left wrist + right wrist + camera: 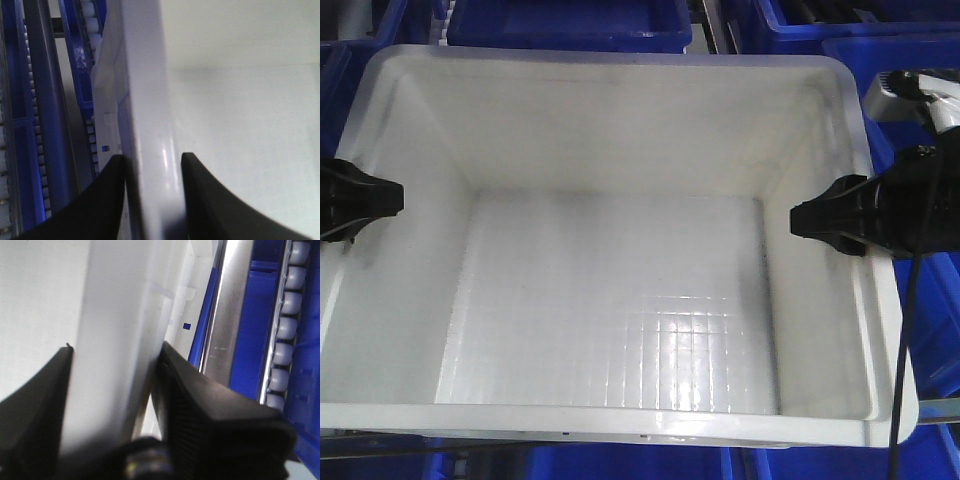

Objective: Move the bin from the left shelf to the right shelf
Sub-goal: 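Hold the white tote with both grippers while aligning beside the roller shelf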

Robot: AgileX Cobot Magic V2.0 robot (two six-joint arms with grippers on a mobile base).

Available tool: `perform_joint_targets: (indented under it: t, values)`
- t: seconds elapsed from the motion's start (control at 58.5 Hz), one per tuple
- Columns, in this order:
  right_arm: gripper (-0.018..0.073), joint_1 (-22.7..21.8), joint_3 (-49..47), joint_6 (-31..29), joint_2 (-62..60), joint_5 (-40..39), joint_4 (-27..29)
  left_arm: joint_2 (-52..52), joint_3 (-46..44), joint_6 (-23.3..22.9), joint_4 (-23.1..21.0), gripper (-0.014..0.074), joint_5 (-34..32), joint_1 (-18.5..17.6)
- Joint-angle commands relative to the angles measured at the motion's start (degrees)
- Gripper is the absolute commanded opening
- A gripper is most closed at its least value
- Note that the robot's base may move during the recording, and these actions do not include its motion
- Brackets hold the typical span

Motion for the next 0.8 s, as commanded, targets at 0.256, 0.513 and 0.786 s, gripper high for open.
perform_joint_targets:
  t: [0.256,0.513,0.786]
  values:
    - [-0.0004,0.13,-2.34,-3.03,-1.98,-4.39,3.49,-1.64,-2.18,1.51,-3.77,-0.0006,-5.91,-0.38]
    - [-0.0004,0.13,-2.34,-3.03,-1.98,-4.39,3.49,-1.64,-2.18,1.51,-3.77,-0.0006,-5.91,-0.38]
    - [-0.0004,0.13,-2.34,-3.03,-1.98,-4.39,3.49,-1.64,-2.18,1.51,-3.77,-0.0006,-5.91,-0.38]
